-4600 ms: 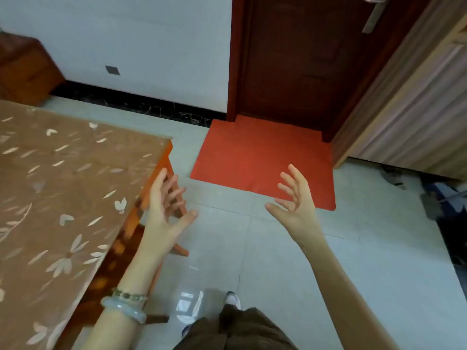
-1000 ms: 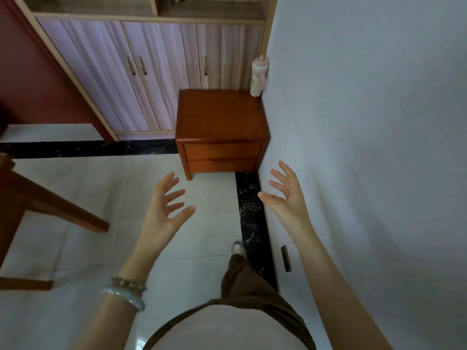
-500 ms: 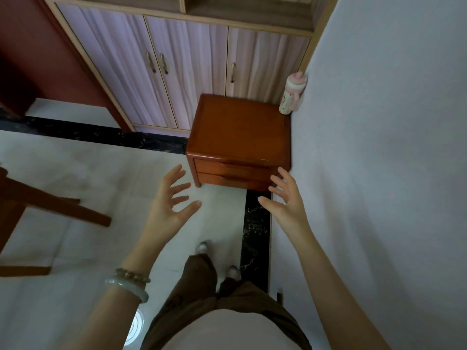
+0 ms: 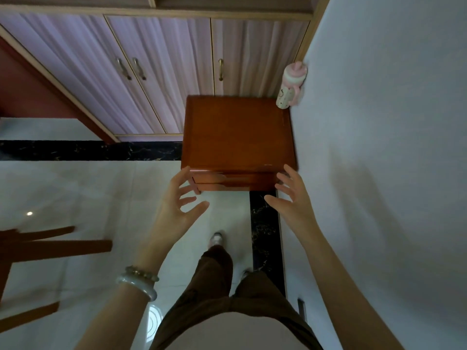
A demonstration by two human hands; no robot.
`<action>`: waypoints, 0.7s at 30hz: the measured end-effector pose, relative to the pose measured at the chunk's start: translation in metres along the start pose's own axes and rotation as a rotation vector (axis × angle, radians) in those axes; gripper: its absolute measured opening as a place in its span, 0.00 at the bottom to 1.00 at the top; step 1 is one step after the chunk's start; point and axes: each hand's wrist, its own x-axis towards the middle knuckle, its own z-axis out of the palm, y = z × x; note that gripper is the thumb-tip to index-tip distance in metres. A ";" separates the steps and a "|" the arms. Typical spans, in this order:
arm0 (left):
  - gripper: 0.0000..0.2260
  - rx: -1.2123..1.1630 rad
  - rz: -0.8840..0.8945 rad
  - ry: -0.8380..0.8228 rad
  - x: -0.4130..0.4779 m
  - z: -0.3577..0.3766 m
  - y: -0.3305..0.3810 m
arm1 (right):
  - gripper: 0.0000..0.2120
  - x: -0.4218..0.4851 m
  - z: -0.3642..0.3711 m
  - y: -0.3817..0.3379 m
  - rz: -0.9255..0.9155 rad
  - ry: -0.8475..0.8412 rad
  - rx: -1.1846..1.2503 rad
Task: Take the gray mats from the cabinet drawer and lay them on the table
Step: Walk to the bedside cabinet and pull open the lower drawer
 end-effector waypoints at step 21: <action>0.34 -0.174 -0.194 0.023 0.051 0.104 -0.213 | 0.38 0.117 0.023 0.217 0.016 -0.089 -0.095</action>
